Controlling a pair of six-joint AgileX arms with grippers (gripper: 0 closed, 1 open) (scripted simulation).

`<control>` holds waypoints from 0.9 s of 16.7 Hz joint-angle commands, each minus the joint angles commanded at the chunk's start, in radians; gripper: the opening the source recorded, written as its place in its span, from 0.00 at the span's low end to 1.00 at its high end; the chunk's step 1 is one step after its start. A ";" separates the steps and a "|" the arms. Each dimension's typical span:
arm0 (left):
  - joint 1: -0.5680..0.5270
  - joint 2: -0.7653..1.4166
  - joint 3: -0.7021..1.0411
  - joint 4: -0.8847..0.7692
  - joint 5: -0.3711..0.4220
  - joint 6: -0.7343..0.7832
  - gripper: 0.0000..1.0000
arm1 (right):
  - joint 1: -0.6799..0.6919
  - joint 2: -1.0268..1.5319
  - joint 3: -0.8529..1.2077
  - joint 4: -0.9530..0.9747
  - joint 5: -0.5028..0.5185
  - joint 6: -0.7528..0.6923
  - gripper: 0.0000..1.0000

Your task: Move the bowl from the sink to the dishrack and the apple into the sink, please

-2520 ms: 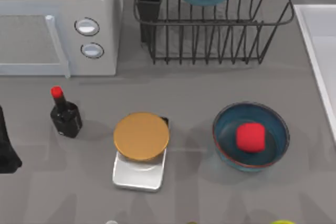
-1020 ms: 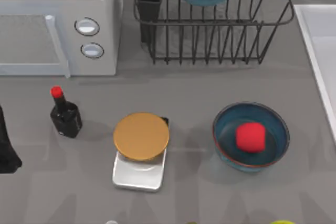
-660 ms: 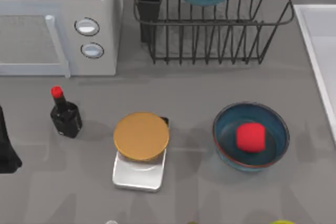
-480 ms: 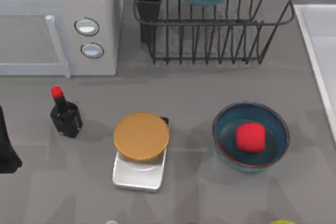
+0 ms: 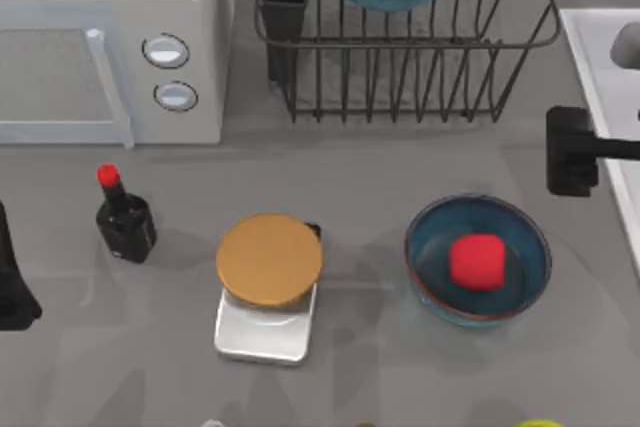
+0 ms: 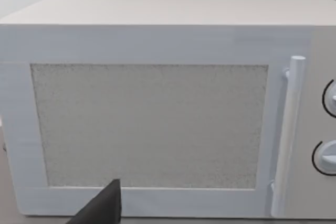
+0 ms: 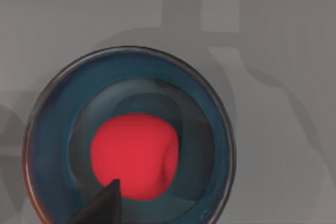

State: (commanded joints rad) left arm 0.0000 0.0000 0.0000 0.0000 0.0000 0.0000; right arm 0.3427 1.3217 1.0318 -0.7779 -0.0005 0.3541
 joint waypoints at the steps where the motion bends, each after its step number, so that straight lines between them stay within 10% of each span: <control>1: 0.000 0.000 0.000 0.000 0.000 0.000 1.00 | 0.021 0.081 0.063 -0.048 0.000 0.021 1.00; 15: 0.000 0.000 0.000 0.000 0.000 0.000 1.00 | 0.161 0.623 0.487 -0.367 0.002 0.166 1.00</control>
State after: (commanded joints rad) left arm 0.0000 0.0000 0.0000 0.0000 0.0000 0.0000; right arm 0.5039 1.9447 1.5186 -1.1447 0.0011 0.5198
